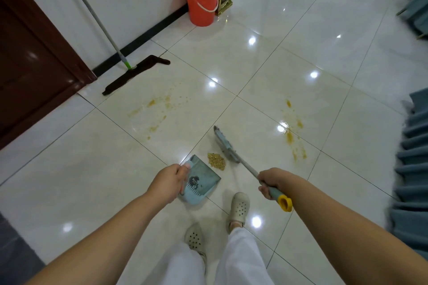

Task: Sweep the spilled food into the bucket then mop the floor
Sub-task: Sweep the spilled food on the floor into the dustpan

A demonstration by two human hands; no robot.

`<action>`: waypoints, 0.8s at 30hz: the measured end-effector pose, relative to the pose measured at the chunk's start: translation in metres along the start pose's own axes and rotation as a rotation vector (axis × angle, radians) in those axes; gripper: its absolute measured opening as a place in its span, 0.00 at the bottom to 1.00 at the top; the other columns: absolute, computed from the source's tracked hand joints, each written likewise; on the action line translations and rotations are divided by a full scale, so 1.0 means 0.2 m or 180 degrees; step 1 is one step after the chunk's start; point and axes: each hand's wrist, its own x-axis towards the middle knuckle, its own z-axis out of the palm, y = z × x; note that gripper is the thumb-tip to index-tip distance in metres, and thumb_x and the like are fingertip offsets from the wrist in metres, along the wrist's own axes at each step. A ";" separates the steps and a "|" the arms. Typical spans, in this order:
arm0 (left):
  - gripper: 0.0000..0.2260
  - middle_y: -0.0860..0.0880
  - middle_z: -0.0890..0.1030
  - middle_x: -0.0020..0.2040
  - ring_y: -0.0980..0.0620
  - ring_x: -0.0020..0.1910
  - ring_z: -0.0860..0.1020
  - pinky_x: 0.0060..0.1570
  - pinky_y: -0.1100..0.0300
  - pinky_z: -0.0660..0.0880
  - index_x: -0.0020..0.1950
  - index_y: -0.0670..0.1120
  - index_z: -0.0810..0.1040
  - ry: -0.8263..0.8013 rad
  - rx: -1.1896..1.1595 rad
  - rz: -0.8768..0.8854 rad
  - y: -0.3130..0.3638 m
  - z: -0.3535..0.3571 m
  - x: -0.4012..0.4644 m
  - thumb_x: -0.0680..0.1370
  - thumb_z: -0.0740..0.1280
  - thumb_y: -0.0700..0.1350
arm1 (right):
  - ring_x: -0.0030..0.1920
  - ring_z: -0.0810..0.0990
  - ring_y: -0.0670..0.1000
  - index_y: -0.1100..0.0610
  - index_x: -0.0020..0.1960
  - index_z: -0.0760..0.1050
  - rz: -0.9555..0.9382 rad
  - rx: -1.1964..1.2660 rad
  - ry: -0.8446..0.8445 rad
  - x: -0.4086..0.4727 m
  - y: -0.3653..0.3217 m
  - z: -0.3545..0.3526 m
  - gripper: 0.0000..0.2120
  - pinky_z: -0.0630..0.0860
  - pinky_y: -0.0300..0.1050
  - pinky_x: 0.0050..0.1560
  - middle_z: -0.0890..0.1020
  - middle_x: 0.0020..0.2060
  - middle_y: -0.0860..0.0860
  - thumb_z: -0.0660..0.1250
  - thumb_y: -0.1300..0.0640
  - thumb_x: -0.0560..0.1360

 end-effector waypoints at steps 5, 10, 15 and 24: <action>0.20 0.49 0.71 0.28 0.51 0.24 0.66 0.24 0.63 0.63 0.40 0.43 0.70 -0.0125 0.0019 -0.0115 0.01 0.00 0.06 0.82 0.53 0.56 | 0.28 0.67 0.50 0.64 0.41 0.67 0.0094 -0.0400 0.0122 0.09 -0.05 0.06 0.12 0.66 0.30 0.16 0.72 0.33 0.58 0.58 0.58 0.81; 0.20 0.48 0.72 0.29 0.51 0.25 0.67 0.24 0.63 0.64 0.41 0.43 0.70 -0.0123 0.0137 -0.0148 0.01 -0.02 0.11 0.82 0.51 0.57 | 0.31 0.71 0.50 0.64 0.44 0.69 -0.0090 -0.0843 0.0020 0.17 -0.02 0.15 0.10 0.75 0.38 0.29 0.74 0.35 0.59 0.58 0.58 0.80; 0.20 0.48 0.72 0.30 0.51 0.26 0.68 0.25 0.63 0.64 0.39 0.45 0.70 -0.0107 0.0172 -0.0157 -0.02 -0.03 0.11 0.82 0.51 0.56 | 0.24 0.71 0.49 0.64 0.43 0.68 0.0010 -0.0727 -0.0352 0.09 0.02 0.16 0.09 0.70 0.34 0.21 0.72 0.31 0.56 0.57 0.60 0.80; 0.19 0.48 0.71 0.29 0.52 0.26 0.66 0.24 0.64 0.62 0.39 0.45 0.70 -0.0152 -0.0011 -0.0214 -0.08 -0.04 0.03 0.82 0.52 0.55 | 0.16 0.66 0.45 0.63 0.51 0.66 -0.0013 -0.0370 -0.0748 -0.13 0.02 0.08 0.05 0.68 0.33 0.20 0.71 0.24 0.54 0.58 0.60 0.80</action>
